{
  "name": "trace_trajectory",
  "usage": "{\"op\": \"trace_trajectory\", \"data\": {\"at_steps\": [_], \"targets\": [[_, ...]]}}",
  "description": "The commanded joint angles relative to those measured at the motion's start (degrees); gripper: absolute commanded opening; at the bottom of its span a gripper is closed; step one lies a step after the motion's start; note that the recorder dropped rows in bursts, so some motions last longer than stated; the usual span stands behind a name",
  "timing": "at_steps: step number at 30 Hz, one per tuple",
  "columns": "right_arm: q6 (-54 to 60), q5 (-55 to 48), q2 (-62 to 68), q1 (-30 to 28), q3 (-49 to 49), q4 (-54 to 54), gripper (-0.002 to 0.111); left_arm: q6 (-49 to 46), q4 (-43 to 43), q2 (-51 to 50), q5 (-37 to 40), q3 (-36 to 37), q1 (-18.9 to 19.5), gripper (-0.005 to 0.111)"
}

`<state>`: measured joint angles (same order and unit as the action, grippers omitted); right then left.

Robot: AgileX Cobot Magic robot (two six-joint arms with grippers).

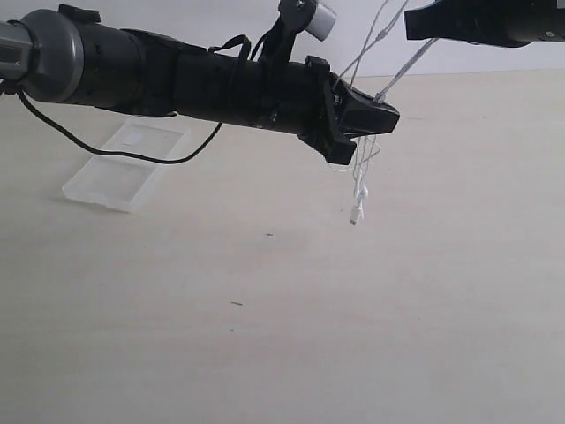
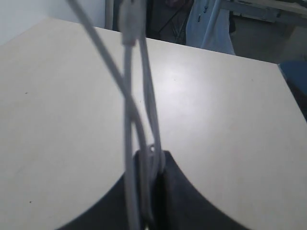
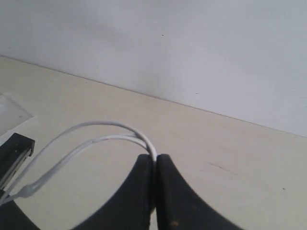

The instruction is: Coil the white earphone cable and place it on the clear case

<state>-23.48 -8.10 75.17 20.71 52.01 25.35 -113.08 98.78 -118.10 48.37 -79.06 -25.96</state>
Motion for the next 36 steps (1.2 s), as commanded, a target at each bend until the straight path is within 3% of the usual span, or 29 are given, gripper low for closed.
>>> {"op": "trace_trajectory", "data": {"at_steps": [1, 13, 20, 24, 28, 32, 36], "targets": [[-0.09, 0.43, -0.37, -0.88, 0.44, 0.64, 0.0, 0.95, -2.06, 0.22, 1.72, 0.29, 0.27, 0.0], [-0.18, -6.86, -0.37, -0.88, 0.44, 5.77, 0.0, 3.24, -2.59, 1.73, 1.62, 0.29, 0.87, 0.0], [-0.21, -11.26, -0.37, -0.88, 0.44, 6.41, 0.002, 8.66, -2.58, 4.14, 5.93, 0.29, 2.99, 0.0], [-0.21, -12.05, -0.26, -0.88, 0.44, 5.94, 0.013, 10.73, -1.88, 4.88, 10.96, 0.29, 3.76, 0.0], [4.74, -12.39, 0.12, -0.88, 0.44, -0.23, 0.032, 12.02, 0.68, 5.61, 11.22, 0.29, 3.88, 0.0], [9.28, -12.96, 1.06, -0.73, 0.44, -4.45, 0.054, 14.38, 1.17, 5.83, 9.86, 0.29, 4.65, 0.0], [9.26, -13.09, 1.21, -0.73, 0.44, -5.13, 0.063, 17.96, 1.17, 6.16, 6.05, 0.29, 6.31, 0.0]]}}
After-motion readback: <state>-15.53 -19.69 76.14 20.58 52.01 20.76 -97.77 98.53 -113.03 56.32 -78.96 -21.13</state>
